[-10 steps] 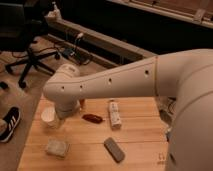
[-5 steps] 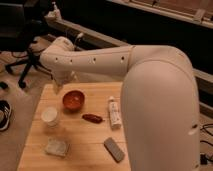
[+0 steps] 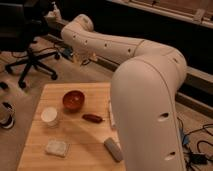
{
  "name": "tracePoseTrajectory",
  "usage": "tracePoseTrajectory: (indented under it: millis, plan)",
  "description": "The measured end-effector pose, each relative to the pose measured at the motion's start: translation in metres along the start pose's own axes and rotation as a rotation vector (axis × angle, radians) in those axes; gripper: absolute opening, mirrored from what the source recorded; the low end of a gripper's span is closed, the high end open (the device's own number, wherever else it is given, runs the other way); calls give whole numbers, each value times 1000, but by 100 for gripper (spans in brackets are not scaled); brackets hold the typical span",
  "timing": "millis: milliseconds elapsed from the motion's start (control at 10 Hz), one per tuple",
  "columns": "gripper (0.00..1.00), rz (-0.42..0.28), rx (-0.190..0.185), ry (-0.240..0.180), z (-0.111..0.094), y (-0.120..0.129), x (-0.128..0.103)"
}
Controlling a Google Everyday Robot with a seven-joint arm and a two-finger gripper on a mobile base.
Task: Move the arm in a circular motion
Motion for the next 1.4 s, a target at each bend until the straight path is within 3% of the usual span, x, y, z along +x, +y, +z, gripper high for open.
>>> tracePoseTrajectory:
  millis: [100, 200, 400, 500, 600, 700, 800, 900, 1000, 1200, 1400]
  plan:
    - [73, 75, 43, 34, 7, -42, 14]
    - [73, 183, 96, 84, 14, -99, 44]
    - [73, 348, 173, 172, 16, -179, 114]
    - [73, 437, 216, 230, 14, -219, 169]
    - [73, 502, 252, 279, 9, -245, 219]
    - [73, 529, 263, 306, 6, -253, 251]
    - [73, 526, 255, 330, 0, -241, 290]
    - [73, 502, 246, 331, -5, -229, 302]
    - [73, 441, 221, 323, -12, -199, 309]
    - [73, 209, 114, 274, -43, -89, 307]
    - [73, 36, 19, 272, -63, -5, 313]
